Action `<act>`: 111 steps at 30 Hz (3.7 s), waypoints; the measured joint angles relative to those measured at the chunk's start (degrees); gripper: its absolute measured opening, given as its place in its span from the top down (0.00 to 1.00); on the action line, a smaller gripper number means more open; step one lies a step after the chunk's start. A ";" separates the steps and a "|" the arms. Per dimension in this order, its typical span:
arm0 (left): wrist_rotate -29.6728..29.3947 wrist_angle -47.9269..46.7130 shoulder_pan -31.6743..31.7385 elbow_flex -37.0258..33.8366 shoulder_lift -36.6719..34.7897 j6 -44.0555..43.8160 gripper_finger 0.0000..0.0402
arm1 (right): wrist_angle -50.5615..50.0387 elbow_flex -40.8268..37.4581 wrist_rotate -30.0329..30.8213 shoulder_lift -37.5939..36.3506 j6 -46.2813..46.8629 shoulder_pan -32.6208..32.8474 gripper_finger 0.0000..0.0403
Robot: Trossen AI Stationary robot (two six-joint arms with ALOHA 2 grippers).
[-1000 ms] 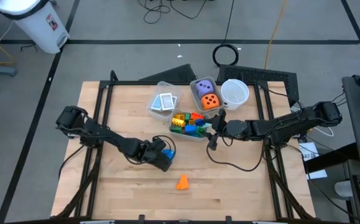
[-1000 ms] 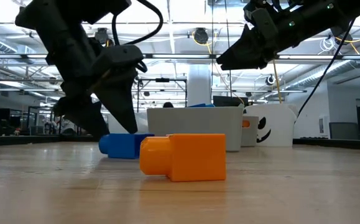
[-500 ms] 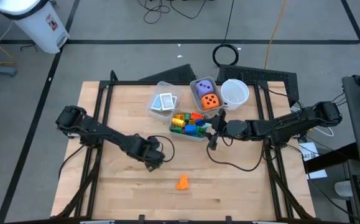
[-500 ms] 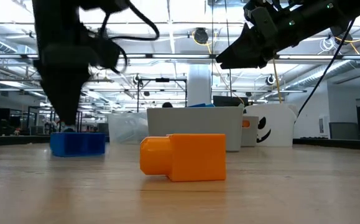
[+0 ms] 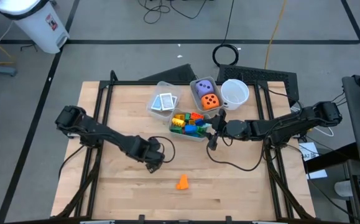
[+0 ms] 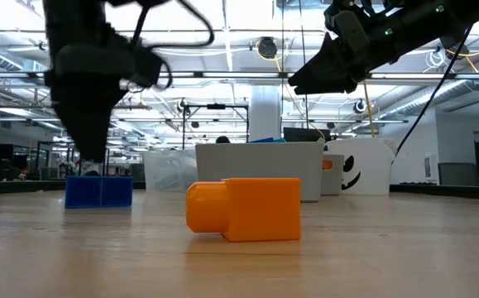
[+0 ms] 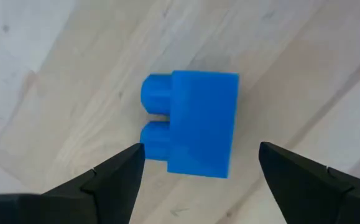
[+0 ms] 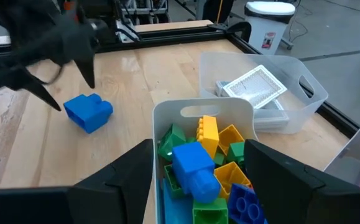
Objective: Pick & Place Toys
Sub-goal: Put the blue game piece into the bottom gray bin, then put the yellow game piece into the bottom gray bin
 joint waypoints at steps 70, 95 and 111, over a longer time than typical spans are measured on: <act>-2.32 24.69 22.36 11.55 0.40 33.68 0.03 | 0.20 -0.02 -1.31 -0.02 -1.51 0.02 0.44; -1.02 37.51 -8.84 11.53 12.36 35.27 0.08 | 2.23 -0.04 -8.85 0.15 -0.17 0.04 0.44; 7.83 33.09 -4.24 11.73 16.90 29.08 0.20 | 4.81 -0.02 -8.85 0.15 -1.51 0.02 0.44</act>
